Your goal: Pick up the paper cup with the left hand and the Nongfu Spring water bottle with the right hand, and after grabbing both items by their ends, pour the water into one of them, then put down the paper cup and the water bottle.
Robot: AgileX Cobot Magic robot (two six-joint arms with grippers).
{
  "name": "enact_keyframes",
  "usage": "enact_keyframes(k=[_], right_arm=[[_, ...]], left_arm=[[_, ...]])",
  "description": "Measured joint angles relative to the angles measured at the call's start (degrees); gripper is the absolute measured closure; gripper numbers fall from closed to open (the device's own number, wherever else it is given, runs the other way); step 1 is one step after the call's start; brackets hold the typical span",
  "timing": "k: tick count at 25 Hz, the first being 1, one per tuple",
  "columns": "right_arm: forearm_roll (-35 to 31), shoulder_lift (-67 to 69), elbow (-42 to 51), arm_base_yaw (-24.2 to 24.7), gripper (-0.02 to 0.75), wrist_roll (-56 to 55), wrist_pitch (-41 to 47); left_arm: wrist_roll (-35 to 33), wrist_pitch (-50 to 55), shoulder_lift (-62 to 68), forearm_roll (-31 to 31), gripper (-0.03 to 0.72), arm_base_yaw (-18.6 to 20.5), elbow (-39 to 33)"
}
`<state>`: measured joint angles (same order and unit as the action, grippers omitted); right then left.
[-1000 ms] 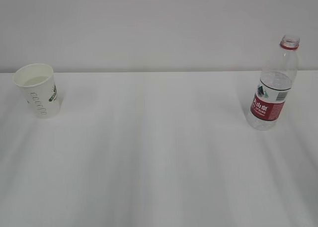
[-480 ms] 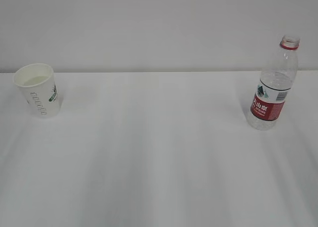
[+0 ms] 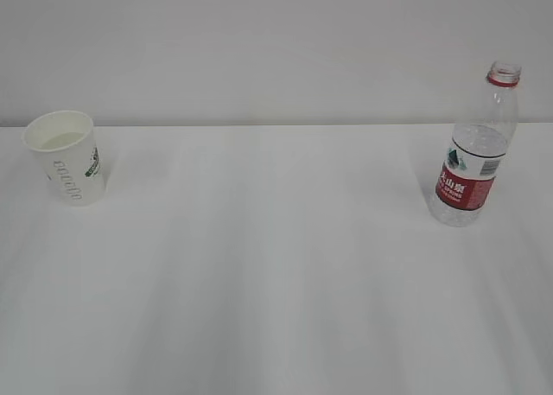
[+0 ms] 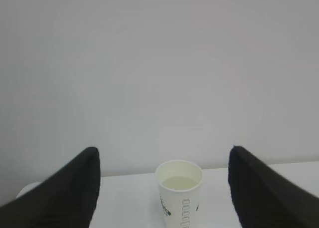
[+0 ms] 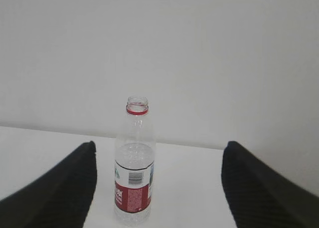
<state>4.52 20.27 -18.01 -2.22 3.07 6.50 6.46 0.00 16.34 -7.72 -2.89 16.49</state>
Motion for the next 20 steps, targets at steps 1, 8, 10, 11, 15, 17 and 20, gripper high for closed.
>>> enact_keyframes(k=[1, 8, 10, 11, 15, 17, 20], right_arm=[[0.0, -0.87, -0.37, 0.0, 0.148, 0.0, 1.73], [0.0, -6.01, -1.22, 0.0, 0.148, 0.0, 9.79], [0.0, -7.3, -1.26, 0.0, 0.148, 0.0, 11.41], [0.0, -7.99, -1.5, 0.0, 0.148, 0.0, 12.83], [0.0, -9.42, -5.24, 0.0, 0.148, 0.0, 20.09], [0.0, -9.56, -7.19, 0.0, 0.148, 0.0, 23.81], [0.0, -9.61, -9.93, 0.0, 0.148, 0.0, 29.26]], left_arm=[[0.0, 1.47, -1.02, 0.27, 0.101, 0.0, 0.0], [0.0, 13.46, -5.97, 0.4, 0.108, 0.0, 2.38], [0.0, 17.59, -6.14, 0.53, 0.108, 0.0, 4.23], [0.0, 19.45, -6.14, 0.53, 0.109, 0.0, 5.39], [0.0, 27.88, -6.23, 1.81, 0.109, 0.0, 9.32], [0.0, 31.55, -6.23, 3.1, 0.109, 0.0, 10.63], [0.0, 35.92, -6.23, 3.98, 0.109, 0.0, 12.18]])
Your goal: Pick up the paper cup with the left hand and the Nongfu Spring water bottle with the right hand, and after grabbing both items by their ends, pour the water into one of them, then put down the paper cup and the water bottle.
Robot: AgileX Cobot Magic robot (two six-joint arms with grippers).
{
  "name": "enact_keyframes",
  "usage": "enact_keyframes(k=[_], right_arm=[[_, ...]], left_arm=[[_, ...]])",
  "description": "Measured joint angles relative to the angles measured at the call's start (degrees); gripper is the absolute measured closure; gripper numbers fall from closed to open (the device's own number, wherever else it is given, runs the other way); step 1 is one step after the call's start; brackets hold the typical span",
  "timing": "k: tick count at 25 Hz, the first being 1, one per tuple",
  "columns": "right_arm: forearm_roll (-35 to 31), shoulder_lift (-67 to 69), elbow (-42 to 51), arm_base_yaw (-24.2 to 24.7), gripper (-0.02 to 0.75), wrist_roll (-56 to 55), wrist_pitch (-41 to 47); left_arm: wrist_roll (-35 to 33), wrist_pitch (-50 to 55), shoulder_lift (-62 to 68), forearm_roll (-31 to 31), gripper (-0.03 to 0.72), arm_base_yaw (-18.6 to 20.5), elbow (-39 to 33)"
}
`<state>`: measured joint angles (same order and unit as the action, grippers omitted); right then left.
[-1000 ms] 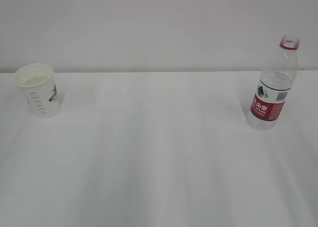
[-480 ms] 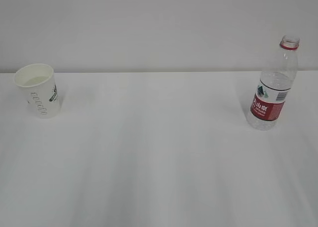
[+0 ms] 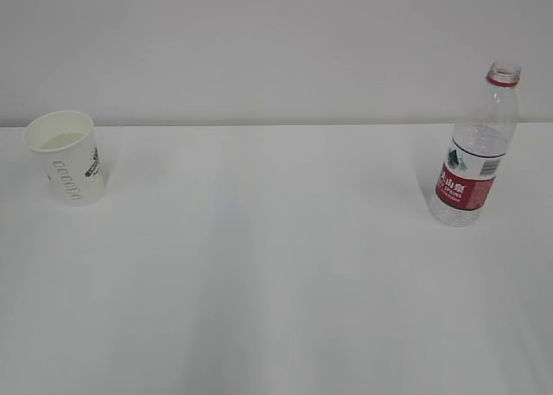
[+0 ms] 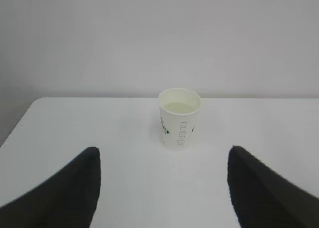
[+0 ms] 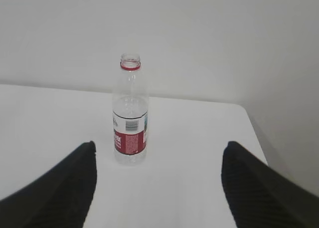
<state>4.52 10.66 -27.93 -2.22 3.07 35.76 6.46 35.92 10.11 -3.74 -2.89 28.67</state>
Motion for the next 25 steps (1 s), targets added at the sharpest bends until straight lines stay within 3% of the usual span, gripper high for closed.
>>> enact_keyframes(k=[17, 25], right_arm=[[-5.15, -0.22, -3.94, 0.0, 0.148, 0.0, 24.13], [-3.4, -0.22, -3.14, 0.0, 0.148, -1.84, 30.98]], left_arm=[[-3.09, 25.31, -0.04, 2.25, 0.109, 0.0, 2.96], [-3.35, 28.57, -0.13, 2.25, 0.109, 0.0, 2.31]])
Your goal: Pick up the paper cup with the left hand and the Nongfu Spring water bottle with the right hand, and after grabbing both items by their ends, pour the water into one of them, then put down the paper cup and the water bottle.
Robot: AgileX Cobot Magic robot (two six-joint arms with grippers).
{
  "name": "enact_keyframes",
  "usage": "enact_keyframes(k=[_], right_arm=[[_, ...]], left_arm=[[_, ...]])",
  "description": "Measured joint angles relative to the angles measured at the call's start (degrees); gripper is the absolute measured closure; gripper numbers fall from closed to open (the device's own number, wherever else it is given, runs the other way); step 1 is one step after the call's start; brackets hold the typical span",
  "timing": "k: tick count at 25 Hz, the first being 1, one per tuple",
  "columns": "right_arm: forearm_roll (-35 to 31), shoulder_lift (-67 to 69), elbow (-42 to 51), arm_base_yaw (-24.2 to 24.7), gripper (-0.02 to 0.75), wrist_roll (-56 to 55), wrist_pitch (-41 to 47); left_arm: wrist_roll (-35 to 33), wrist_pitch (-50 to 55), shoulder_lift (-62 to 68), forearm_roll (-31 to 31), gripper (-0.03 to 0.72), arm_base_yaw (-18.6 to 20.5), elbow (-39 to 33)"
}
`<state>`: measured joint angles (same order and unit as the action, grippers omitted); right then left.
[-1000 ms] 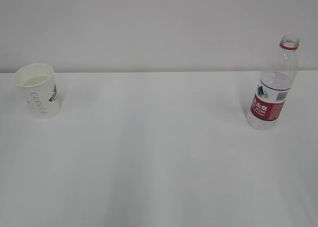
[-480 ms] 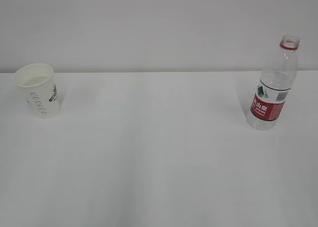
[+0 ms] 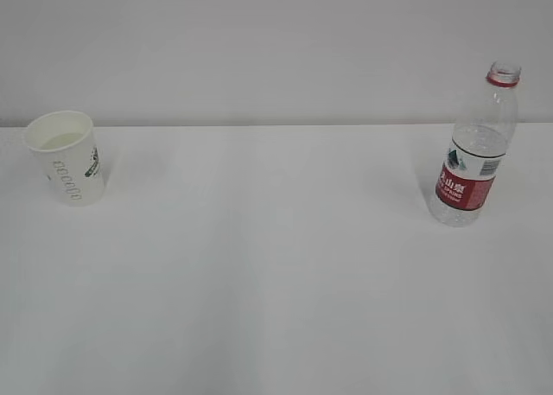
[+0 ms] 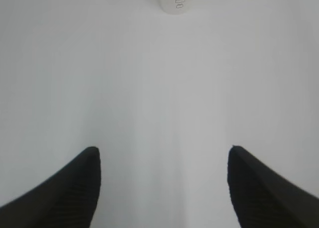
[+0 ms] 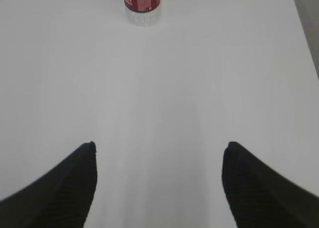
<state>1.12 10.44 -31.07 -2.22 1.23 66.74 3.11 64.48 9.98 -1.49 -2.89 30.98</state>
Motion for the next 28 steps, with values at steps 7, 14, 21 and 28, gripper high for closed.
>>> enact_keyframes(k=[7, 14, 21, 28], right_arm=[[0.23, -0.04, 2.72, 0.0, 0.148, -0.47, -0.91], [0.23, -0.13, 2.72, 0.0, 0.148, -0.58, -1.31], [0.23, -6.48, 2.72, 0.0, 0.148, -0.58, -1.31], [0.23, -11.28, 2.72, 0.0, 0.148, -0.58, -1.31]], left_arm=[[-0.08, -0.91, -0.13, 0.0, 0.109, 0.0, -1.14], [-0.08, -1.42, -0.13, 0.0, 0.109, 0.0, -1.14], [-0.08, -1.64, -2.42, 0.1, 0.109, 0.0, -1.14], [-0.08, -1.5, -9.78, 0.23, 0.109, 0.0, -1.14]])
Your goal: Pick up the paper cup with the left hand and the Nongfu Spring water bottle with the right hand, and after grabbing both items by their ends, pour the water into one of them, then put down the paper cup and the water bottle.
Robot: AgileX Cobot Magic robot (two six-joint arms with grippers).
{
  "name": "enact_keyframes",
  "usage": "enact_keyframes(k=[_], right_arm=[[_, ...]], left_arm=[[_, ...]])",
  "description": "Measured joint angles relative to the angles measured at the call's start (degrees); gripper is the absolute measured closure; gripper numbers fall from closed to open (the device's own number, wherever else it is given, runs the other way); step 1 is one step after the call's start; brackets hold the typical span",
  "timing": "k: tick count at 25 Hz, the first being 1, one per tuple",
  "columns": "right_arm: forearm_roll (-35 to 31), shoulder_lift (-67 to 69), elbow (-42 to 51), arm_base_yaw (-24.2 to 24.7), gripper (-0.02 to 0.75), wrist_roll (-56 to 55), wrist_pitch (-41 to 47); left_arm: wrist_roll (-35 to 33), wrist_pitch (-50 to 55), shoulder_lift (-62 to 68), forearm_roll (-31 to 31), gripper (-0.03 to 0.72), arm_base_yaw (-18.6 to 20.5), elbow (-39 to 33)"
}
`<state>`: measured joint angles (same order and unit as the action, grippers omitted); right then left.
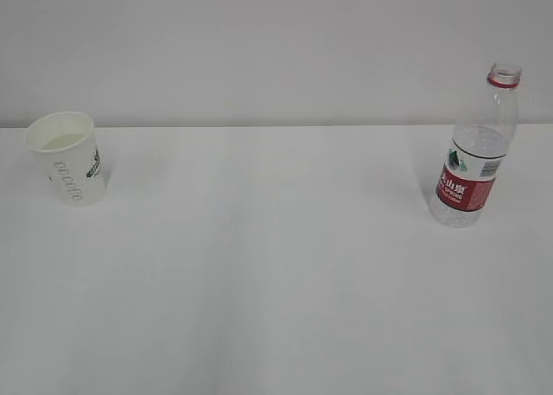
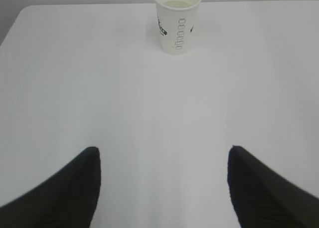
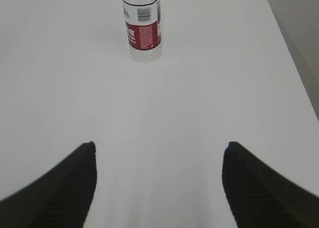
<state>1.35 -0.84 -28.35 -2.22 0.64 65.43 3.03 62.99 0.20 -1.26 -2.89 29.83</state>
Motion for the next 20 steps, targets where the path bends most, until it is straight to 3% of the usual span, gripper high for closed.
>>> enact_keyframes(k=[20], right_arm=[[0.0, 0.0, 0.0, 0.0, 0.148, -0.2, 0.0]], left_arm=[[0.0, -0.1, 0.0, 0.24, 0.11, 0.0, 0.0]])
